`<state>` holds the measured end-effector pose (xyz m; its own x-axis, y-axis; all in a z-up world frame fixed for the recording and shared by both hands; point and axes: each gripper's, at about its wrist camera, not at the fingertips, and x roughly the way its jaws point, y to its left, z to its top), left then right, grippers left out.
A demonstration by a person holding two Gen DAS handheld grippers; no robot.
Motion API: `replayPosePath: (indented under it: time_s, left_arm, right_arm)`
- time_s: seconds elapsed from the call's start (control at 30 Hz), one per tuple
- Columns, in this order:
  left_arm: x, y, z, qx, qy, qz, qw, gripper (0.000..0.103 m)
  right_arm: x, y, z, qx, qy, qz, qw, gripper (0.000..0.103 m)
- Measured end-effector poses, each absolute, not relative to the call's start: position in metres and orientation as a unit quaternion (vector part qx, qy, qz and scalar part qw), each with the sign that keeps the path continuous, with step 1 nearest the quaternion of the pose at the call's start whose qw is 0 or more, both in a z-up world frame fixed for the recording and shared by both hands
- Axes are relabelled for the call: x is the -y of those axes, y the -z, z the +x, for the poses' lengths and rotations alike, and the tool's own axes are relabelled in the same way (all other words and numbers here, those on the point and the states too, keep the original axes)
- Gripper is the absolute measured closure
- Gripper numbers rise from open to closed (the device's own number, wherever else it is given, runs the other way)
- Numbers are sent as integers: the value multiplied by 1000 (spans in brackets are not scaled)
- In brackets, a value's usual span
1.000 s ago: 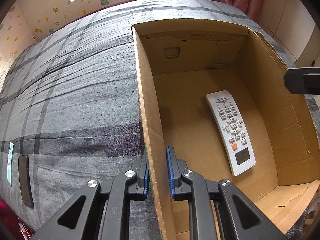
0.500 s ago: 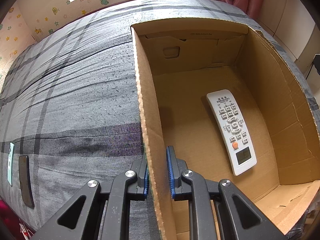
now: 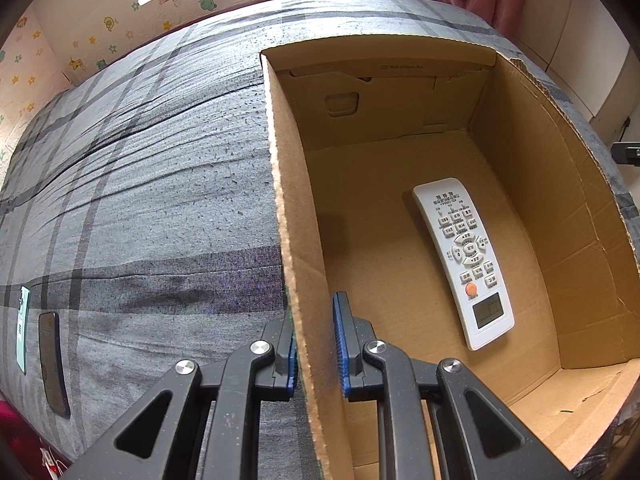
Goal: Organize rigid objects
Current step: 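Move the right gripper back toward the black round cap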
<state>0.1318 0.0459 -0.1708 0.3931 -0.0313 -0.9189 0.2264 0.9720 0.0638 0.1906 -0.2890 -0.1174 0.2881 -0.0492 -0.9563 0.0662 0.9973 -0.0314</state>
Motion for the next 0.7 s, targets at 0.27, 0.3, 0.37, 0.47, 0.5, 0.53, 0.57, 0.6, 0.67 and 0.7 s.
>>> replayPosePath:
  time_s: [0.27,0.3,0.37,0.47,0.5,0.53,0.57,0.6,0.67,0.7]
  left_arm:
    - [-45,171,132,-545,77,91,830,87]
    - [-45,171,132,-545,77,92,830,87]
    - [-45,171,132,-546,77,92,829,87]
    - [-45,171,132,-546,76,94,829,87]
    - [-44,171,132,-546,76,94,829,87]
    - [-45,171,132,-545,76,95,829,87]
    - [-44,172,132,-545,76,95,829,87]
    - [-44,172,131,-545,75,96,829,87]
    - [-43,172,131,-545,75,97,829,87]
    - [-42,172,131,-546,74,98,829,87]
  right_arm:
    - [319,156,206,-610,64,27,789,0]
    - [322,160,207,-611,67,27,788,0]
    - [326,168,210,-614,75,27,786,0]
    - [333,182,214,-622,78,37,778,0]
    - [335,186,215,-623,80,37,777,0]
    - [336,189,216,-624,81,37,777,0]
    - [337,192,217,-626,81,36,775,0]
    - [337,197,219,-630,80,37,771,0]
    - [340,203,220,-634,85,40,768,0]
    - [341,205,221,-634,87,42,767,0]
